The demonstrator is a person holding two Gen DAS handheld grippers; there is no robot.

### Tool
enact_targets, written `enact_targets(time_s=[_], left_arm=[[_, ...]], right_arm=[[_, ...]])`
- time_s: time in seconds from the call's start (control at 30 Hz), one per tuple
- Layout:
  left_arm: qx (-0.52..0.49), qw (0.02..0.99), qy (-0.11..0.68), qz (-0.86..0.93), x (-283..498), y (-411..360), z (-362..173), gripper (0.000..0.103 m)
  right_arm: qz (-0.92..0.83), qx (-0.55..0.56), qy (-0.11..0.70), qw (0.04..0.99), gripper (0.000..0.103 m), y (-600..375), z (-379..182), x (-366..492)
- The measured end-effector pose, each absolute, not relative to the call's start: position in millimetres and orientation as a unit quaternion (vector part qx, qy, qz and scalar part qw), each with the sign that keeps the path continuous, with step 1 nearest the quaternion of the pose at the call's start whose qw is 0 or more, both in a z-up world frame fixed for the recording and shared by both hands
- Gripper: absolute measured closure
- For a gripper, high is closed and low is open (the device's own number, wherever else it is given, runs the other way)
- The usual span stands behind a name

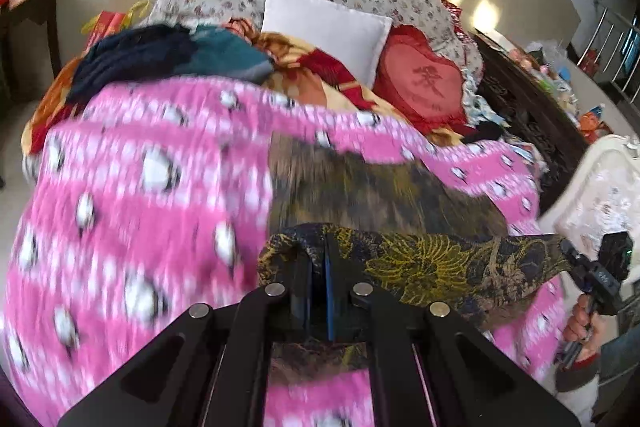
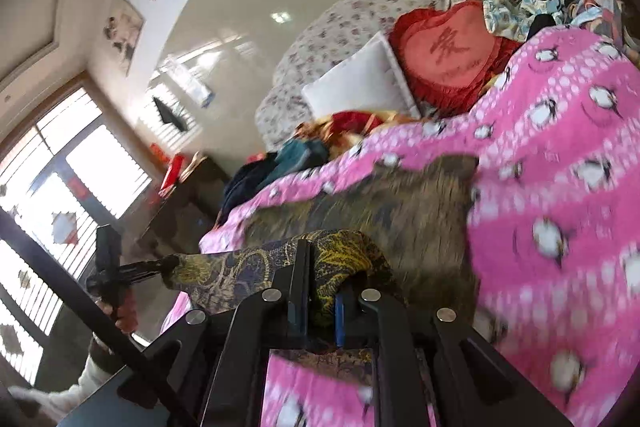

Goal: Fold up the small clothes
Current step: 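Grasp the shirt hem with both grippers and lift it toward the collar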

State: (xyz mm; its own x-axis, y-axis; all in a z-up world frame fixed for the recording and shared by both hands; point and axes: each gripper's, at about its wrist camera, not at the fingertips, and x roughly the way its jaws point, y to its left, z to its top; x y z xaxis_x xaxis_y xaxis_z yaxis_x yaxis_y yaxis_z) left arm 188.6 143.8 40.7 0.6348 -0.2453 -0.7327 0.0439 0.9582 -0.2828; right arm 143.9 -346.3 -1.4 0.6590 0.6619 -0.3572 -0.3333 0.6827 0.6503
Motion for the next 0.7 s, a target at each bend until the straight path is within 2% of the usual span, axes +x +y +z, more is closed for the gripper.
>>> enact_targets(time_s=[0.13, 0.27, 0.43, 0.47, 0.5, 0.53, 0.57, 0.7], left_arm=[[-0.130, 0.893, 0.428, -0.050, 255.6, 140.4, 28.6, 0.098], [-0.145, 0.879, 0.452, -0.042, 306.0, 140.4, 0.9, 0.097], [-0.153, 0.870, 0.466, -0.046, 316.7, 151.1, -8.9, 0.089], [-0.149, 0.872, 0.465, -0.047, 313.5, 153.1, -6.2, 0.082], [-0.138, 0.877, 0.458, -0.038, 307.0, 155.9, -0.7, 0.067], [-0.127, 0.884, 0.449, -0.024, 302.5, 157.5, 3.9, 0.058], [-0.117, 0.893, 0.434, -0.015, 295.0, 160.4, 10.8, 0.047], [-0.111, 0.904, 0.412, -0.033, 266.6, 165.4, 27.9, 0.044]], right_arm=[[0.261, 0.289, 0.301, 0.870, 0.093, -343.0, -4.1, 210.9], [0.226, 0.312, 0.339, 0.858, 0.092, -342.4, -32.8, 281.2], [0.166, 0.329, 0.375, 0.851, 0.085, -347.6, -63.2, 307.4], [0.168, 0.326, 0.364, 0.856, 0.072, -347.3, -59.6, 299.9], [0.169, 0.318, 0.353, 0.863, 0.062, -347.5, -54.1, 291.2], [0.168, 0.309, 0.344, 0.871, 0.045, -347.0, -47.3, 281.6], [0.171, 0.298, 0.332, 0.878, 0.043, -346.0, -39.1, 270.3], [0.215, 0.250, 0.318, 0.889, 0.043, -330.1, -13.2, 241.7]])
